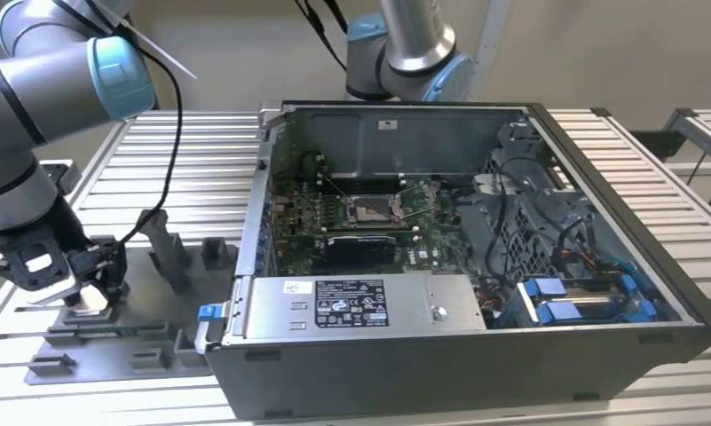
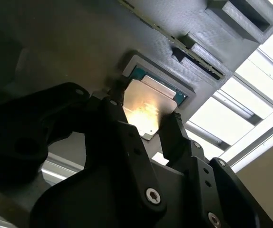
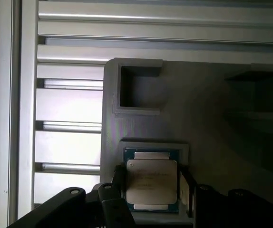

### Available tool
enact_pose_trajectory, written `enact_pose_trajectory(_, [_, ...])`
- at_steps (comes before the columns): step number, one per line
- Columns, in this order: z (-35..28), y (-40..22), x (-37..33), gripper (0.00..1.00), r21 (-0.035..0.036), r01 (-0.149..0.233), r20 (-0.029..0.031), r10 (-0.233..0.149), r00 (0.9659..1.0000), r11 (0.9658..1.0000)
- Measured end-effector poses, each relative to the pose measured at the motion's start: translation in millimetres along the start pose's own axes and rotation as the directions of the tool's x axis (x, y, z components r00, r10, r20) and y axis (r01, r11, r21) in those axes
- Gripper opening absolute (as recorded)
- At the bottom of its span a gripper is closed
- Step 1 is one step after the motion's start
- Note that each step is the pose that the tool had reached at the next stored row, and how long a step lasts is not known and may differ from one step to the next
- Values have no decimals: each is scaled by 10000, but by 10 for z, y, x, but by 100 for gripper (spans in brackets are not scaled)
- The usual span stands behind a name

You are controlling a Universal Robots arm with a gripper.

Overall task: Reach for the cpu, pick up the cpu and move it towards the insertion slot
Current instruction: 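Pick up the cpu and move it towards the insertion slot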

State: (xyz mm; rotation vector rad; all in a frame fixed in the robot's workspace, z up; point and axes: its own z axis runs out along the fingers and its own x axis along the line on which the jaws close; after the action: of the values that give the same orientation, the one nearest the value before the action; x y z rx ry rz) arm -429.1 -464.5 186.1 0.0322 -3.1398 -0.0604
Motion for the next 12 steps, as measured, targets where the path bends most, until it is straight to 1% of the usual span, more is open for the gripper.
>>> enact_pose_trajectory(1, [-15, 1, 0, 0, -5, -1, 6, 1, 10000, 10000])
enact_pose_trajectory(2, [-51, 2, 1, 0, -5, -1, 5, 1, 10000, 10000])
enact_pose_trajectory(4, [-143, 6, 2, 0, -2, -3, -5, 3, 10000, 10000])
enact_pose_trajectory(12, [-505, 19, 2, 0, -2, -5, -7, 5, 10000, 10000])
